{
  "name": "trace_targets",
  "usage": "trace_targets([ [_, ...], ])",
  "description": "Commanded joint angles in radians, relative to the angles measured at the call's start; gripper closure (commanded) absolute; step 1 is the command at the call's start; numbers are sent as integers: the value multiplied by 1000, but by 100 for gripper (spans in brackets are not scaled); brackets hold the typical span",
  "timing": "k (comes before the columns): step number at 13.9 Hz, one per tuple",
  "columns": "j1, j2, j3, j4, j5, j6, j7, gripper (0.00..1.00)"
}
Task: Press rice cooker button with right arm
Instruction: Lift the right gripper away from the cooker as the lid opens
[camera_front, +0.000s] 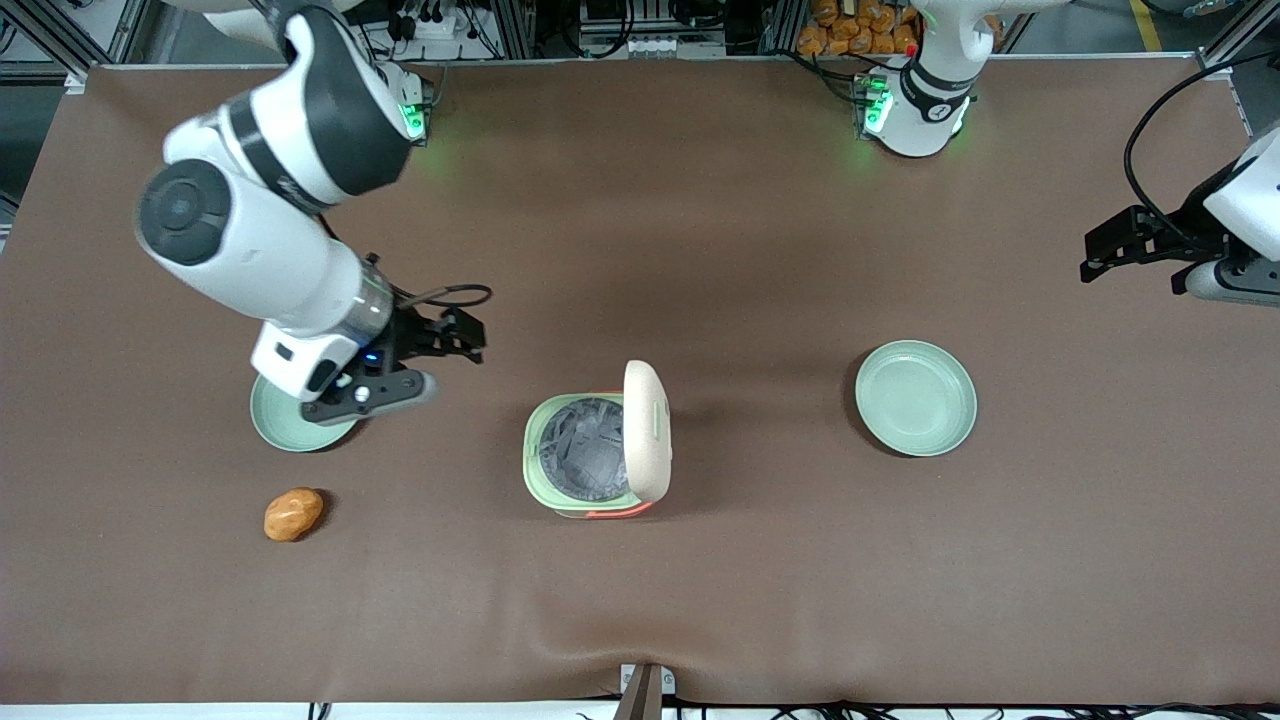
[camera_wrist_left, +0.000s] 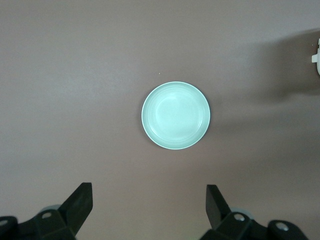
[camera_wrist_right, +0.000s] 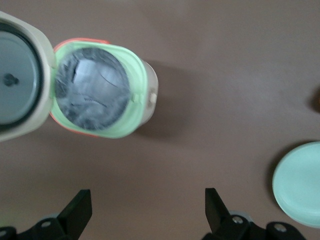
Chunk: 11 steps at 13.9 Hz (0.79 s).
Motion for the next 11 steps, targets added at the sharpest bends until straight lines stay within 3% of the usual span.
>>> trace_targets([
  [1,-95,-89,16,-54,10,-89,-5,0],
  [3,-180,-154,17,-98,10,-158,-5,0],
  [7,-338,-236,17,-178,-17,-160,-6,0],
  [10,-375,-270,19,-203,-147,-163,-29,0],
  [11,-387,-279,17,-218,-165,-162,-71,0],
])
